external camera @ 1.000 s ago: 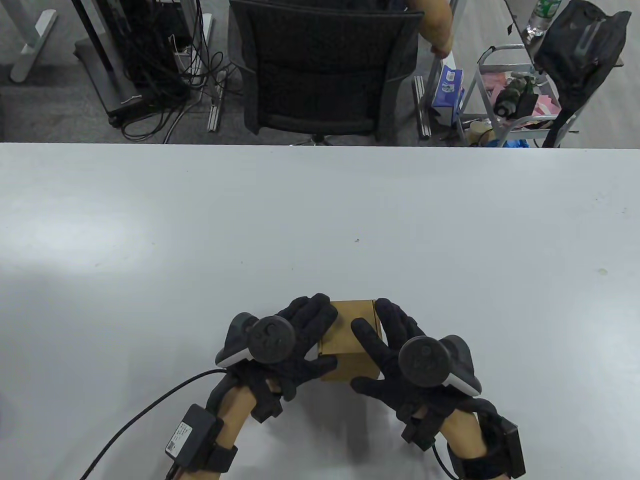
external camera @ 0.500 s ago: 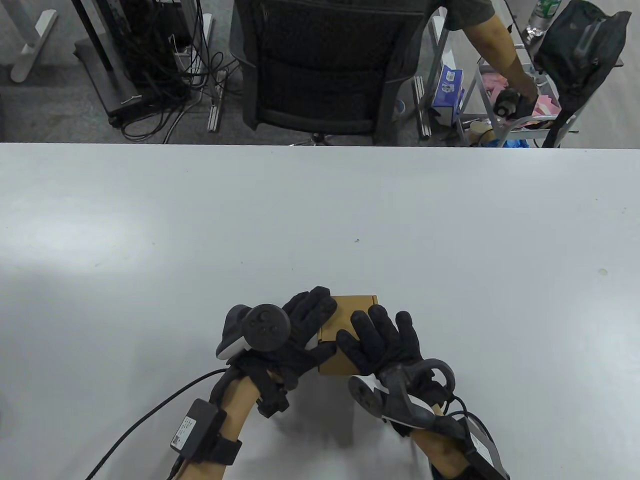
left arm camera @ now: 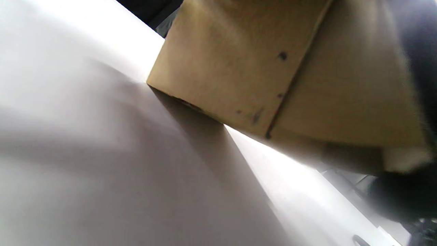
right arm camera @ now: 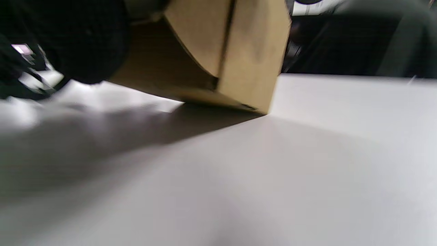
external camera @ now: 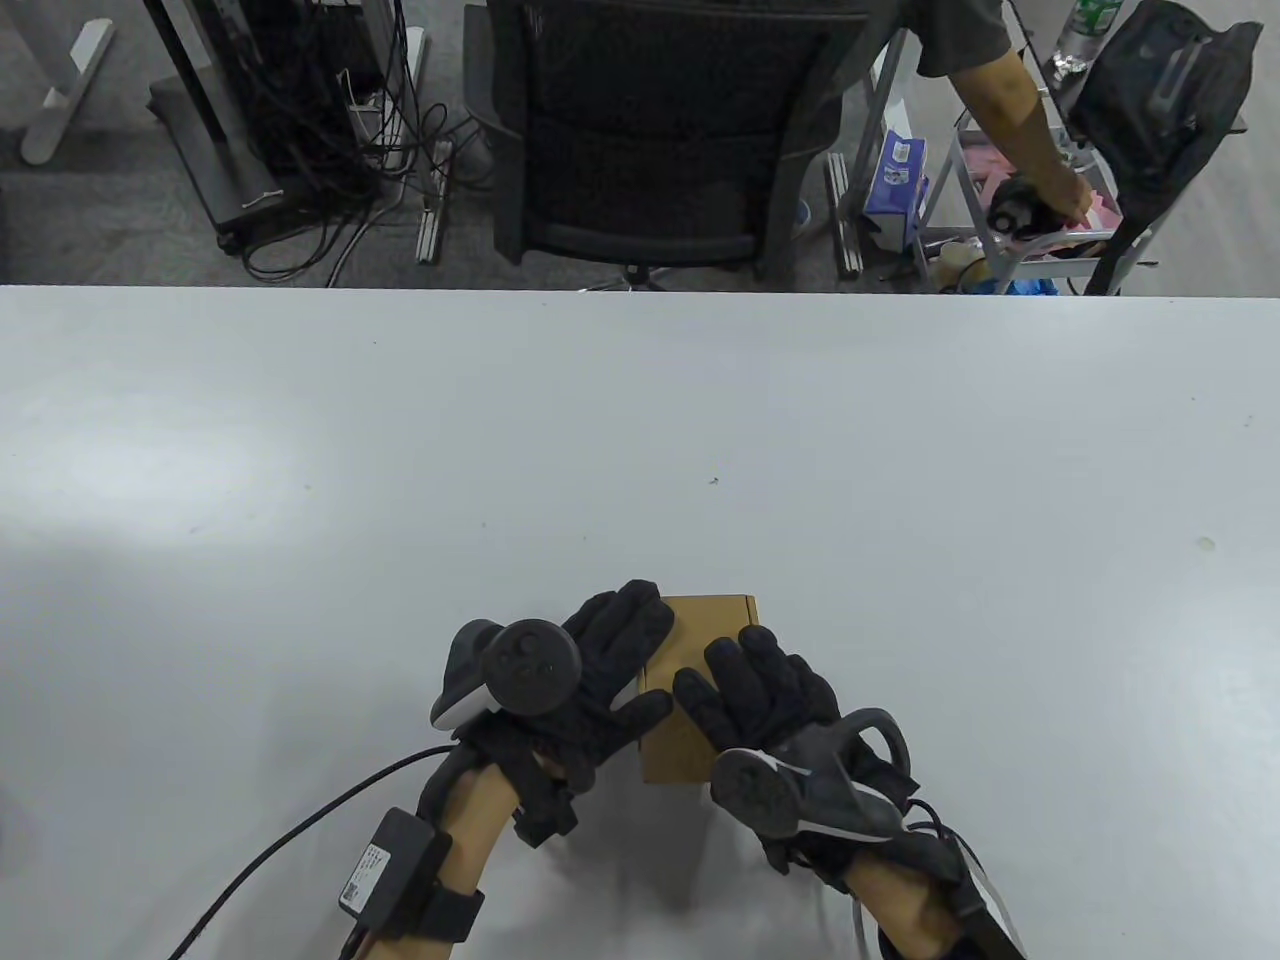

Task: Fully disassemble small mailer box

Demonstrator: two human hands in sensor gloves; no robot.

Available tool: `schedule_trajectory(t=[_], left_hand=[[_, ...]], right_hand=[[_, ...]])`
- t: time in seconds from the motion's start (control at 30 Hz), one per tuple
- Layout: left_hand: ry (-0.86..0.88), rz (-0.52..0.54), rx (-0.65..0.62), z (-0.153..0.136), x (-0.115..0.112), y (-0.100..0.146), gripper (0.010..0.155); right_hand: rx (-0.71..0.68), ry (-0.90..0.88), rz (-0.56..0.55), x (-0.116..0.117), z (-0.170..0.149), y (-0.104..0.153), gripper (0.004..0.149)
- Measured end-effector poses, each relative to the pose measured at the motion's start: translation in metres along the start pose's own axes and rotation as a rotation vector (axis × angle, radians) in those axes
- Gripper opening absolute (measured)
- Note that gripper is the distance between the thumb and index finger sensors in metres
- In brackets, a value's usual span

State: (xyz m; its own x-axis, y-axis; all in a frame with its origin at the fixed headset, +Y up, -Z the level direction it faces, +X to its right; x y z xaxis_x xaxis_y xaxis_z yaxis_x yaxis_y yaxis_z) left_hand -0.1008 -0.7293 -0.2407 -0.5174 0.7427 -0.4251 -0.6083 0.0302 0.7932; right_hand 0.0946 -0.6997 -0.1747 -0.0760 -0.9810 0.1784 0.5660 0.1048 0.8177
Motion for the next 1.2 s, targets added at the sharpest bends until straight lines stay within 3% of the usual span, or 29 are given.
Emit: schedule_trajectory(t=[0.07,0.37,0.63,0.83,0.93,1.07,1.2], left_hand=[[-0.003,0.011,-0.004,0.001,0.001,0.002,0.085],[-0.02,0.001,0.012,0.001,-0.005,0.01,0.068],[0.025,-0.006,0.024,-0.001,-0.007,0.012,0.065],[0.041,-0.01,0.027,-0.002,-0.007,0.012,0.063],[0.037,-0.014,0.03,-0.003,-0.007,0.012,0.063],[0.036,-0.014,0.032,-0.003,-0.007,0.012,0.062],[0.026,-0.013,0.042,-0.002,-0.007,0.012,0.062]], right_hand=[[-0.045,-0.14,0.066,-0.005,-0.005,0.005,0.096],[-0.11,-0.396,0.053,-0.019,-0.013,0.015,0.076],[-0.058,-0.437,-0.04,-0.036,-0.028,0.023,0.06],[0.097,-0.382,-0.164,-0.049,-0.053,0.038,0.063],[0.174,-0.233,-0.238,-0.05,-0.048,0.041,0.066],[0.244,0.194,-0.422,-0.05,-0.013,0.042,0.073],[0.235,0.485,-0.474,-0.042,0.026,0.035,0.073]])
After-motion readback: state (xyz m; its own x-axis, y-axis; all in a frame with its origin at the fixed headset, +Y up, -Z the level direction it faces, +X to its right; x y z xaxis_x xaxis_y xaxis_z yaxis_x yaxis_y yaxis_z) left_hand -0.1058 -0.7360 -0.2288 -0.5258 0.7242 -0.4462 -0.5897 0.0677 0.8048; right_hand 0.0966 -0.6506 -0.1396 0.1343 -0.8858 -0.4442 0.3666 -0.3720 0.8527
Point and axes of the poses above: the tracker on the back of each hand, its own z axis roughly to the thumb side, its own y axis roughly from the fingertips to the wrist, x = y × z, the point moved 2 cm from there along -y, roughly from the wrist to the fingertips, and after that the axes turned 1 degree about y, right-handed, at the moved point
